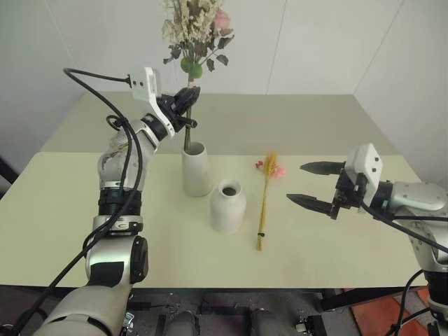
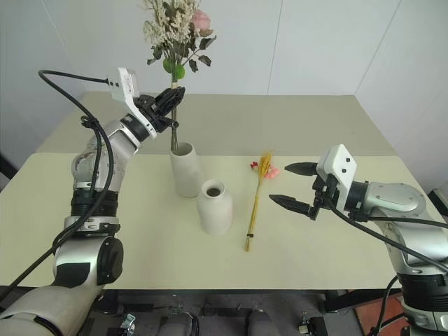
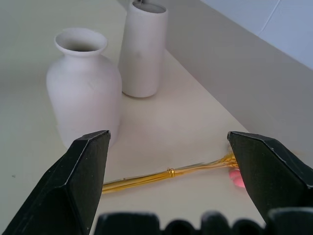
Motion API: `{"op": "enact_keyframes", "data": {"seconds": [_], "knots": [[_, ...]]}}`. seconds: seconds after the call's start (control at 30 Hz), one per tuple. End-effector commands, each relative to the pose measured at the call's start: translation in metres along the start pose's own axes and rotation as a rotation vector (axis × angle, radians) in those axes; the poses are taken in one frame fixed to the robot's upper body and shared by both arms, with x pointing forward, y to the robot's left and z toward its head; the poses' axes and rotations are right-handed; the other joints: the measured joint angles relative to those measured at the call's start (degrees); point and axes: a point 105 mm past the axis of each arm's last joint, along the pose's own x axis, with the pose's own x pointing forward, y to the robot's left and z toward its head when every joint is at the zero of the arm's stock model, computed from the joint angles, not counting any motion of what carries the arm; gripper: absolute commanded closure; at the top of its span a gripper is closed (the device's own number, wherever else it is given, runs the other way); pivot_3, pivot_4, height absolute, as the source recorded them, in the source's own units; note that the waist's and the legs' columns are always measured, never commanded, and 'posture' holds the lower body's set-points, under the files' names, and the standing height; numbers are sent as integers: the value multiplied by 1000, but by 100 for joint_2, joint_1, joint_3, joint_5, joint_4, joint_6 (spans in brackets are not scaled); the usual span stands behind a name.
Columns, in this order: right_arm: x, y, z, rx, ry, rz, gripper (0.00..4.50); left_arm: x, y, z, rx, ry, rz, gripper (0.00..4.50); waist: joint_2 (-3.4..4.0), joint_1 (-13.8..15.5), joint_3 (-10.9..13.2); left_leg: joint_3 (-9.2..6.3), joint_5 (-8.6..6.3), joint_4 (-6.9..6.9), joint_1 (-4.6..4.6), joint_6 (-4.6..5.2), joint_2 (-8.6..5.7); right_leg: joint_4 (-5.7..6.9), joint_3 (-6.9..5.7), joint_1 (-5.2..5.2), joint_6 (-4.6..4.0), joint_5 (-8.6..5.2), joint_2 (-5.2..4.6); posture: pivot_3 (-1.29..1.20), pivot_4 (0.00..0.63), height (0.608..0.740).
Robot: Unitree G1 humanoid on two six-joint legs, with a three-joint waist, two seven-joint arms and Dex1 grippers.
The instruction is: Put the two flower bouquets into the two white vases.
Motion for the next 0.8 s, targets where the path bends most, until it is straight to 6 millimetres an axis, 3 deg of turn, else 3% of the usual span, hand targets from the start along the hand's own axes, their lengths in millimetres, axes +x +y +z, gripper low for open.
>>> {"op": "enact_keyframes", "data": {"seconds": [0.03, 0.4, 0.53, 0.67, 0.8], "knots": [[-7, -3, 13, -34, -29, -31, 0, -1, -5, -6, 65, -4, -30, 4421, 0, 3, 0, 0, 0, 0, 0, 0, 0, -1, 0, 0, 0, 0, 0, 0, 150, 740], [-7, -3, 13, -32, -27, -37, 0, 4, -9, -10, 45, -22, -26, 4421, 0, 2, 0, 0, 0, 0, -1, 1, 1, 0, 0, -2, 0, 0, 1, 0, 150, 740], [-8, -2, 13, -31, -27, -41, 0, -2, -9, -22, 31, 18, -34, 4421, 0, 2, 0, -1, 0, 0, 1, 0, 1, 1, 0, 0, 0, 0, 1, 0, 150, 740], [-8, -2, 12, -28, -25, -46, 0, -17, -11, -32, 28, 75, -50, 3208, 0, -16, 0, -1, 0, 0, 0, 1, 2, 0, 1, -1, 0, 0, 1, 0, 150, 740], [-8, 0, 11, -27, -23, -47, 0, -41, -7, -23, 28, 78, -38, 1860, 1, -26, 0, -2, 0, 1, 3, 0, 5, 5, 1, -1, 0, 0, 3, 0, 150, 740]]}}
